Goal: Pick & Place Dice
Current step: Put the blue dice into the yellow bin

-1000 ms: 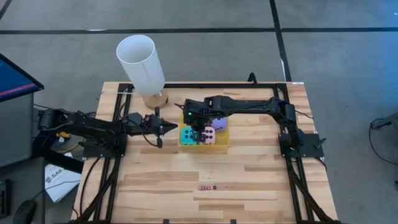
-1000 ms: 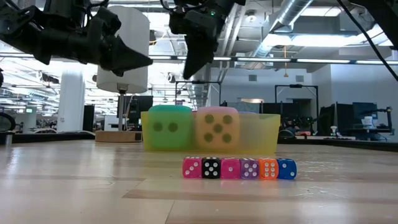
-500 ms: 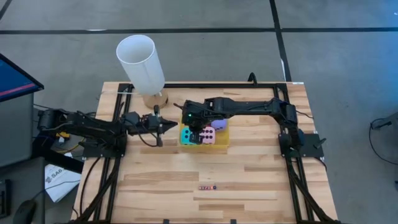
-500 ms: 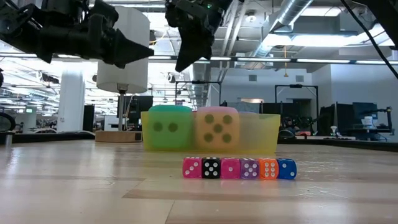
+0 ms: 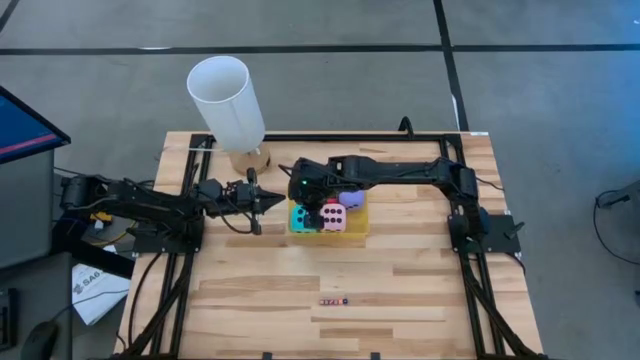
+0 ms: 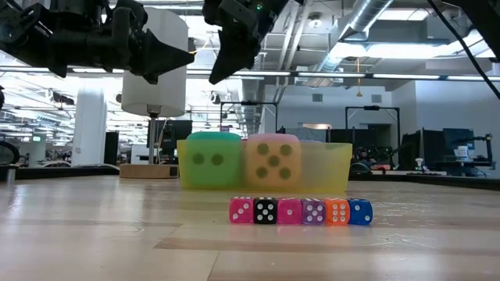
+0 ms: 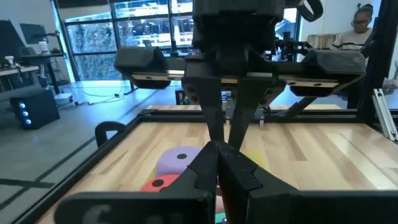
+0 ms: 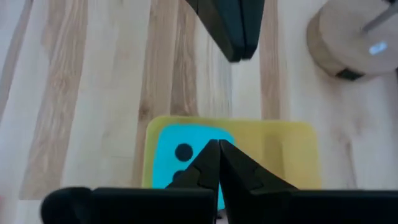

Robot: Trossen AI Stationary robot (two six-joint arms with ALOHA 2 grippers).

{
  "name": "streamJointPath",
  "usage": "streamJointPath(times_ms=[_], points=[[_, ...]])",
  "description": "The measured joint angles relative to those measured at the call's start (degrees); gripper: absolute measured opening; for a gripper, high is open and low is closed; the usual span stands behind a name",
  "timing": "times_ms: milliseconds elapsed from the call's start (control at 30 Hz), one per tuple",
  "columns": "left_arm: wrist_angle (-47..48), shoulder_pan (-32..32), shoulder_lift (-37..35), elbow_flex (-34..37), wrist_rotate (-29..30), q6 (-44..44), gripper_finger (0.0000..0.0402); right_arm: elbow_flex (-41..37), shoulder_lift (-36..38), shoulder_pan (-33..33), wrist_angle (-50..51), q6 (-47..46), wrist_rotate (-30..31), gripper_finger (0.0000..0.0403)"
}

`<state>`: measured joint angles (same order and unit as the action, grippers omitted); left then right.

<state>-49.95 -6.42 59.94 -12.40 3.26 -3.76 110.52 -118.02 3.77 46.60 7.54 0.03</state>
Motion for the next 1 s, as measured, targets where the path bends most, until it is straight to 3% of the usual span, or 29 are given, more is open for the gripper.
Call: streamJointPath(times_ms=[567,733,1000], points=[[0.0,0.0,0.0,0.0,0.3,-0.3,0.0,0.0,0.0,4.0,-4.9,7.7,0.0,0.0002],[0.0,0.0,0.0,0.0,0.2,-0.3,0.0,0.0,2.4,5.0,2.1,7.4,0.9,0.0002],[0.5,0.0,0.0,0.0,0.2,-0.3,0.0,-0.3,7.3,2.6,12.5,-2.4,4.8,0.0001]])
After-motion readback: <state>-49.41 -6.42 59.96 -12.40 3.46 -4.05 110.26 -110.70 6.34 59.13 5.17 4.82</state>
